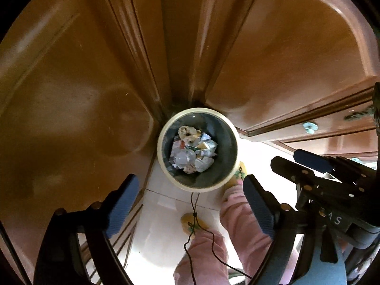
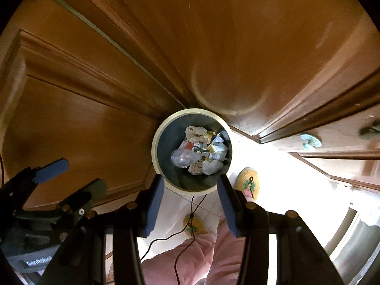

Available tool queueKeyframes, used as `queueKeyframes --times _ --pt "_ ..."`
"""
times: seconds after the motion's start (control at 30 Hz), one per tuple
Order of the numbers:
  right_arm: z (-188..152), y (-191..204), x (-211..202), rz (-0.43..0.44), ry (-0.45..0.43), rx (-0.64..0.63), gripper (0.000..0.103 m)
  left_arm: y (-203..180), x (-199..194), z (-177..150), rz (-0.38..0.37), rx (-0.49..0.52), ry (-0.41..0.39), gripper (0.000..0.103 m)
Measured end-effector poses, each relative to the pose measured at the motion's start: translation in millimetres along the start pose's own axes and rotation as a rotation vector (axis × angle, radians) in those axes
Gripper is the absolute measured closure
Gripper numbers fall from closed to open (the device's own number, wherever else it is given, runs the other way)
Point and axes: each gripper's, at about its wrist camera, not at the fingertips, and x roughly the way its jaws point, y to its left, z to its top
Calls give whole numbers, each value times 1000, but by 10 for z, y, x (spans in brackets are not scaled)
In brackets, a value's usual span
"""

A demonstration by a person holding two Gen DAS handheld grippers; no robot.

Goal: Collect trash
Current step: 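Open both tools to drop the bottles into the bin, then raise both tools back up toward the counter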

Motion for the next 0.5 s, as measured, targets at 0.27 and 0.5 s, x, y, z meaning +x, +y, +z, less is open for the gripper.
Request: queueKeyframes --times 0.27,0.5 --pt "-75 85 -642 -23 -35 -9 53 -167 -553 -38 -27 22 -12 13" --pt "-162 226 -1407 -44 -123 -52 52 -358 -1252 -98 -59 82 -76 12"
